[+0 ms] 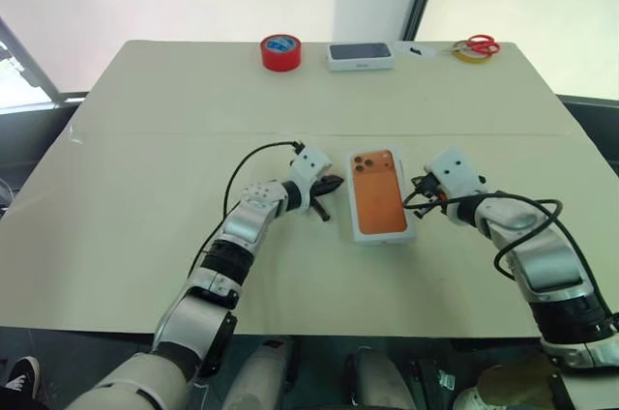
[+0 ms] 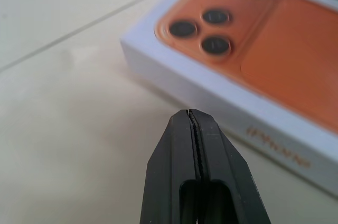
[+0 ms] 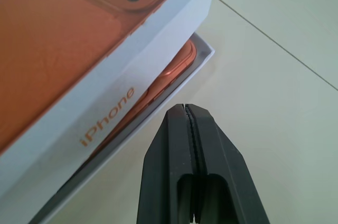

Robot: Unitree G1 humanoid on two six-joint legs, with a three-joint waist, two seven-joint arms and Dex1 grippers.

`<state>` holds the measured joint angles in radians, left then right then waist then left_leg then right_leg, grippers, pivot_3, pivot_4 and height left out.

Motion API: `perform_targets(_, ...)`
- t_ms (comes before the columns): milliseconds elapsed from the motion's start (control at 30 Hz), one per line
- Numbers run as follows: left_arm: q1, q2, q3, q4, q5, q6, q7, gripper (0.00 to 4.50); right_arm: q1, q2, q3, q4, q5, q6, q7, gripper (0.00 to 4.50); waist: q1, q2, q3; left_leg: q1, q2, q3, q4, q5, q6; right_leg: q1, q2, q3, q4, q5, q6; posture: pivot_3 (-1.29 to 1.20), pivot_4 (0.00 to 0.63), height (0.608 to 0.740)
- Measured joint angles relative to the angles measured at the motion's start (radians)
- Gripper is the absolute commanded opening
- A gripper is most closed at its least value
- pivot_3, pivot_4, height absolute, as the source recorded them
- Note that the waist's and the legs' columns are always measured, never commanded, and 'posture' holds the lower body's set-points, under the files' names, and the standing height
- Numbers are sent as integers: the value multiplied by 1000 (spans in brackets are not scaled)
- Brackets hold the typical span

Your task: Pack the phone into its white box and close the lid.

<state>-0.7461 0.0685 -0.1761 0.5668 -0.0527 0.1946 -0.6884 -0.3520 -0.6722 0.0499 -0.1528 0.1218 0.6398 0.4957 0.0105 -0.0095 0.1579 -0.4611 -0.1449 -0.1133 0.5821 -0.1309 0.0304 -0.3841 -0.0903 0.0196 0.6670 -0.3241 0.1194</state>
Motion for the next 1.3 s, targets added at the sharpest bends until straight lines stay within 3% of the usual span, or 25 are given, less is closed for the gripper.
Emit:
perform_targets(433, 5, -37, -1, 22, -3, -9, 7, 0, -20, 38, -13, 2, -5, 0, -2, 11, 0, 0, 0, 0, 0, 0, 0, 0, 0, 0, 0, 0, 0, 0, 0, 0, 150, 736)
perform_targets(833, -3, -35, 2, 33, 1, -30, 21, 0, -81, 66, 80, 139, -166, -88, -59, 11, -3, 0, 0, 0, 0, 0, 0, 3, -4, -1, 0, 0, 1, 0, 0, 0, 150, 736)
perform_targets(1167, -3, -20, 4, 49, 1, -37, 57, 0, -82, 66, 72, 139, -177, -94, -55, 11, -5, 0, 0, 0, 0, 0, 0, 3, -4, -1, 0, 1, 1, 0, 0, 0, 150, 736)
perform_targets(1300, -3, -4, 20, 45, -2, -52, 72, 0, -110, 67, 4, 139, -156, -120, -61, 11, -5, 0, 0, 0, 0, 0, 0, 3, -4, -1, 1, 1, 1, 0, 0, 0, 150, 736)
